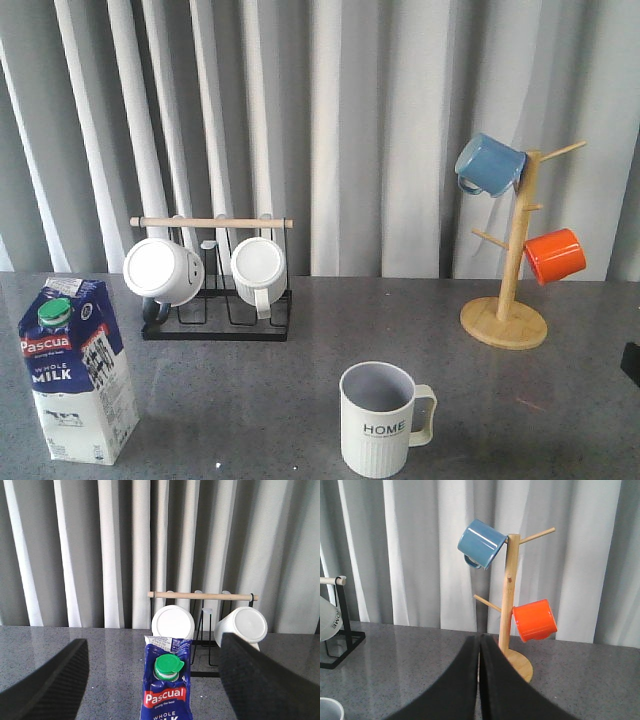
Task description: Place milk next to cup
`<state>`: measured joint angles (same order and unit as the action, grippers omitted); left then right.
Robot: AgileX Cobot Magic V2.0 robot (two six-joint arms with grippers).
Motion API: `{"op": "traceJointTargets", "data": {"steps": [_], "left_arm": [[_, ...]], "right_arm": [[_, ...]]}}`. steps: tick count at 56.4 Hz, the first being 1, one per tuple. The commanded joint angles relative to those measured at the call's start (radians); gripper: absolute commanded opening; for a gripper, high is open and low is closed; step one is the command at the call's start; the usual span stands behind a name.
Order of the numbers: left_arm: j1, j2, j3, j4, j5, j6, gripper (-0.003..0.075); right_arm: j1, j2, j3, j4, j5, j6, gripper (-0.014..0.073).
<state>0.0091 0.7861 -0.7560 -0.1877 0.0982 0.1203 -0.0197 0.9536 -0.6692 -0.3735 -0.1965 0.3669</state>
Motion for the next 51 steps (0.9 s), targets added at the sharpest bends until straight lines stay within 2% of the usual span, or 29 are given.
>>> {"op": "traceJointTargets", "data": {"steps": [1,40,45,51], "left_arm": [[-0.003,-0.004,-0.039,-0.011,-0.076,-0.008,0.0512],[-0.003,-0.004,-0.039,-0.011,-0.078,-0.008,0.0512],[-0.024,0.007,-0.046,-0.011,-0.107,-0.009,0.0535],[-0.044,0.091,-0.099,-0.011,-0.076,-0.010,0.0631]], "right_arm": [[-0.005,-0.014,-0.034,-0.004,-0.052,0.001,-0.0008],[-0.005,-0.014,-0.034,-0.003,-0.052,0.001,-0.0008],[-0.005,-0.014,-0.034,-0.003,-0.052,0.001,-0.0008],[-0.005,-0.014,-0.034,-0.003,-0.052,0.001,-0.0008]]}}
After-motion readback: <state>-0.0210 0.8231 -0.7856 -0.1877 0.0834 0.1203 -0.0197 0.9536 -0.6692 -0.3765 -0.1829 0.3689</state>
